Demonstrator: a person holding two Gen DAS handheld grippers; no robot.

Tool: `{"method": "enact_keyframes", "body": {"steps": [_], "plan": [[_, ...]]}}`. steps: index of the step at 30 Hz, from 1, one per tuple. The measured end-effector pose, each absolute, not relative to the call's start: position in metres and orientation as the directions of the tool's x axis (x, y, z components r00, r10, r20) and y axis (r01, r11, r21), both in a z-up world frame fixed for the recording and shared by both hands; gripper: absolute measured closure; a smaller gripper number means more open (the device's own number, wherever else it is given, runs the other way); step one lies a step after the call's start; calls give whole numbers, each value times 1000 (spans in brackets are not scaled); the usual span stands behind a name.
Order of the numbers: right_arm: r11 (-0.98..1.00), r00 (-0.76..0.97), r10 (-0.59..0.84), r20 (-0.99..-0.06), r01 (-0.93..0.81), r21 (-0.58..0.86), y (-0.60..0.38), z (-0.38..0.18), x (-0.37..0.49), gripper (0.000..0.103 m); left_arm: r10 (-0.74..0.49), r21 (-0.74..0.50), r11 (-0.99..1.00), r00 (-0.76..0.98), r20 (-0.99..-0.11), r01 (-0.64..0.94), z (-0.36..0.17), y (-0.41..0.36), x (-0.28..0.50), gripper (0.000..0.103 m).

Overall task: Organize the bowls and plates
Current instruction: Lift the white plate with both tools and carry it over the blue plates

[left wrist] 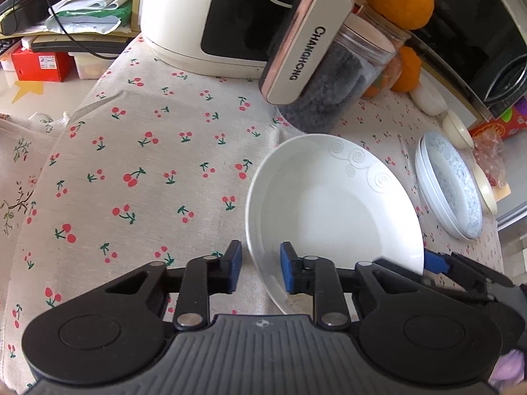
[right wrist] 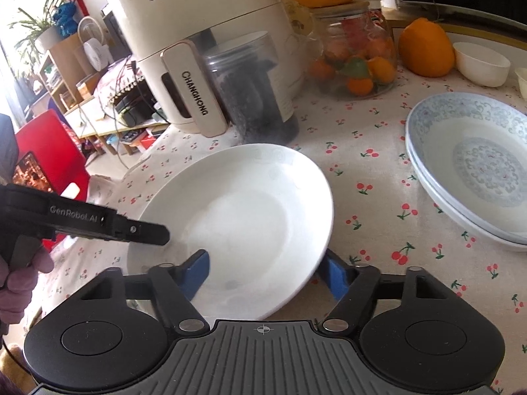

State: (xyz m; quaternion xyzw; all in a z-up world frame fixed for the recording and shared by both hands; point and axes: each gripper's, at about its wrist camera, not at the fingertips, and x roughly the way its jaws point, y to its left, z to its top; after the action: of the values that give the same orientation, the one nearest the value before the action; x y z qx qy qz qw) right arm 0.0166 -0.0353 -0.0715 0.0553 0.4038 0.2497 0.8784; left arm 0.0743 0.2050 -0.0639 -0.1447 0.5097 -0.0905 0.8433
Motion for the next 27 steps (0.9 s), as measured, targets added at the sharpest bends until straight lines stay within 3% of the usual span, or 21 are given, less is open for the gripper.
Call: {"method": "enact_keyframes", "body": {"steps": [1,3,6,27], "plan": [[874,552,475,-685,-384,296,-37,-71,18,49,-301,-333,943,462,-834,14,-64,204,74,83],[884,554,459,-694,-363,295,-42,-71,21,70,-288,-312,950,466,-836,27,-64,201,74,84],[886,543,461,-702,-330,327,-52,-71,26,82,-282,-308,951,466,-838,23,-64,201,75,84],[871,590,489,-643,-286,400,-89,-37,30,83,-338,-353,932,534,-775,78,-39,179,71,84]]}}
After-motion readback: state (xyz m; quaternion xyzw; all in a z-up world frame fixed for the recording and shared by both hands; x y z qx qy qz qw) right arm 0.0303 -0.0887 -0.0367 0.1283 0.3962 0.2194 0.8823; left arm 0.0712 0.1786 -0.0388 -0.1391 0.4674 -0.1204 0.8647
